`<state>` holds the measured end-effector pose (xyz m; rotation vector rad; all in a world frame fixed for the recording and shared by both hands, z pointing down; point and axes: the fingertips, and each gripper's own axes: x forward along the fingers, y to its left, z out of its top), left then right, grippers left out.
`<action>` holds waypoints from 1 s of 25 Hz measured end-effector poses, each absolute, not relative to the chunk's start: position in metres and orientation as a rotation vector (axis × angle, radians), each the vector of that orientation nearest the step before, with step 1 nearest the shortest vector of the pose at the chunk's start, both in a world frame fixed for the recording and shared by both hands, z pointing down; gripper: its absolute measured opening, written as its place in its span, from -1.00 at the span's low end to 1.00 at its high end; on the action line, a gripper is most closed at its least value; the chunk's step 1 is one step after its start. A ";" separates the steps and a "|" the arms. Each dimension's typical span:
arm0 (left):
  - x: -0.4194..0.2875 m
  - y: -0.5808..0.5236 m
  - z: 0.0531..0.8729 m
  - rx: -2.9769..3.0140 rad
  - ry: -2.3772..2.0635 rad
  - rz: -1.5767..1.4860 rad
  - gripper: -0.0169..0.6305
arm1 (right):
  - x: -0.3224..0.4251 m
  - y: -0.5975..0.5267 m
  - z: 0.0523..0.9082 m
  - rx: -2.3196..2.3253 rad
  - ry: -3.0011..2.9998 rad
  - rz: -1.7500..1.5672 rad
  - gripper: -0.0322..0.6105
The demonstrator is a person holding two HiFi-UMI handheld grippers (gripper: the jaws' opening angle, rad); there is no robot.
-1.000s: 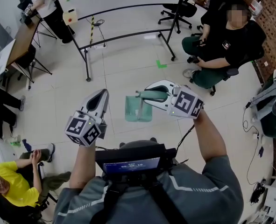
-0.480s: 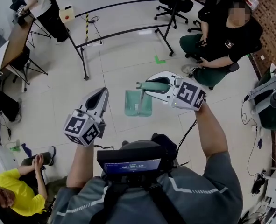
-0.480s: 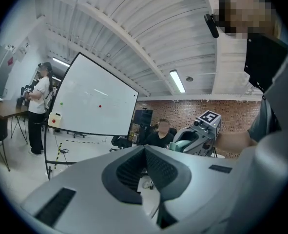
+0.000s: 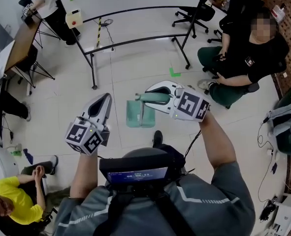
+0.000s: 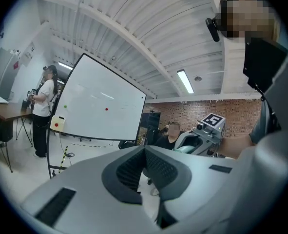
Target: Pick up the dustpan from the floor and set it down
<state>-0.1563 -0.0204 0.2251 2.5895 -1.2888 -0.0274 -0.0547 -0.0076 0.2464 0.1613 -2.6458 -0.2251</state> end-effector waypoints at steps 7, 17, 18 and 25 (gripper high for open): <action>-0.111 -0.121 0.223 2.528 -1.456 -0.016 -0.86 | -0.015 -0.102 0.248 0.015 -2.659 -0.269 -0.46; -0.121 -0.232 0.239 2.556 -1.369 0.026 -0.86 | -0.029 -0.214 0.278 0.057 -2.592 -0.270 -0.46; -0.125 -0.238 0.243 2.557 -1.359 0.038 -0.86 | -0.030 -0.221 0.285 0.067 -2.587 -0.260 -0.46; -0.136 -0.274 0.289 2.603 -1.280 0.118 -0.86 | -0.040 -0.262 0.346 0.072 -2.586 -0.159 -0.46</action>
